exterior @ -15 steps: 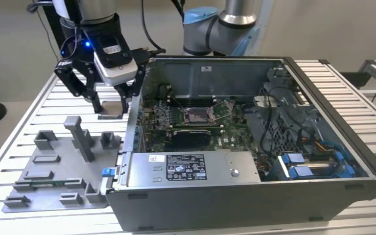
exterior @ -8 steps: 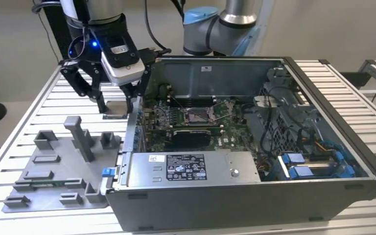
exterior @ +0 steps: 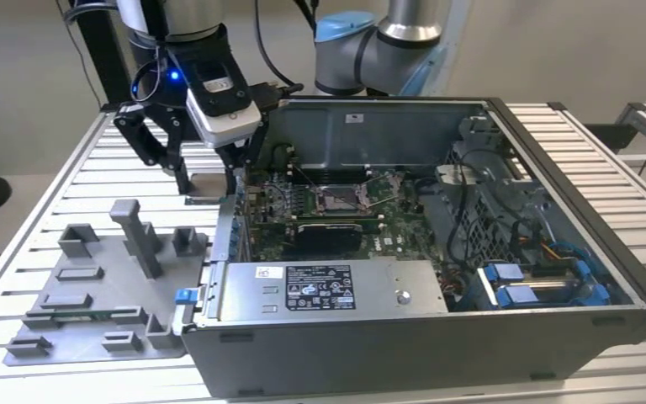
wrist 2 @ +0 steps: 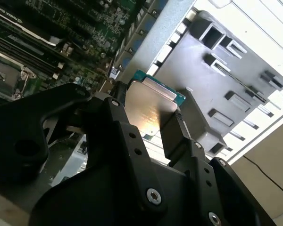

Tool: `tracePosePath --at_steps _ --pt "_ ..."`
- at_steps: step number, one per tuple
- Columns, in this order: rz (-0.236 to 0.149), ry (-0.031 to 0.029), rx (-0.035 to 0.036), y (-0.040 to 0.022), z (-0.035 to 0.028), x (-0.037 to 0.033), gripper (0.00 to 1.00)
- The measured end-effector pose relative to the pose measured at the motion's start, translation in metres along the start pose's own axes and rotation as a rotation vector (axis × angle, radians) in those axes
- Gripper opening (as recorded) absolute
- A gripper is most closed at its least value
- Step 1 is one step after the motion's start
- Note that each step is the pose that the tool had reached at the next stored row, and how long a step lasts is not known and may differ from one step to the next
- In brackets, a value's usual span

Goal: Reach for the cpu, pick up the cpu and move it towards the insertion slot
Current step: 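Pick up the cpu and move it towards the insertion slot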

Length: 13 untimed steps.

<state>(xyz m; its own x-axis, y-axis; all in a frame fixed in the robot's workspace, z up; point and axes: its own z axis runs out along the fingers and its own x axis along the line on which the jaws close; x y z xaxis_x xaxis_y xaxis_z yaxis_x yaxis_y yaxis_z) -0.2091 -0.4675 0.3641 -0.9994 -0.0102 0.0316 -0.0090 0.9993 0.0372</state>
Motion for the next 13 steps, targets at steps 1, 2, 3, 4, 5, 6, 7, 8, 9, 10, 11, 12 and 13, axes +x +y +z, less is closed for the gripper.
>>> tracePosePath --at_steps 1,2,3,4,5,6,7,8,9,10,11,12,13 --pt "0.0 0.0 0.0 0.0 0.0 -0.0003 0.0" --pt "0.0 0.0 0.0 0.0 0.0 -0.0003 0.0" --pt "0.0 0.0 0.0 0.0 0.0 -0.0003 0.0" --pt "0.0 0.0 0.0 0.0 0.0 -0.0004 0.0" --pt "0.0 0.0 0.0001 0.0 0.0 -0.0004 0.0" --pt "0.0 0.0001 0.0 0.0 0.0 -0.0005 0.0" --pt "0.0 0.0001 0.0001 0.0 0.0 -0.0005 0.0" --pt "0.0 0.0 0.0 0.0 0.0 -0.0005 0.0" --pt "0.0 0.0001 0.0001 0.0 0.0 -0.0006 0.0" --pt "0.0 0.0 0.0001 0.0 0.0 -0.0006 0.0" --pt "0.0 0.0001 0.0 0.0 -0.0001 -0.0011 0.0" --pt "0.0 0.0001 0.0001 0.0 -0.0001 -0.0018 0.0" --pt "0.0 0.0001 0.0001 0.0 -0.0002 -0.0028 0.0"
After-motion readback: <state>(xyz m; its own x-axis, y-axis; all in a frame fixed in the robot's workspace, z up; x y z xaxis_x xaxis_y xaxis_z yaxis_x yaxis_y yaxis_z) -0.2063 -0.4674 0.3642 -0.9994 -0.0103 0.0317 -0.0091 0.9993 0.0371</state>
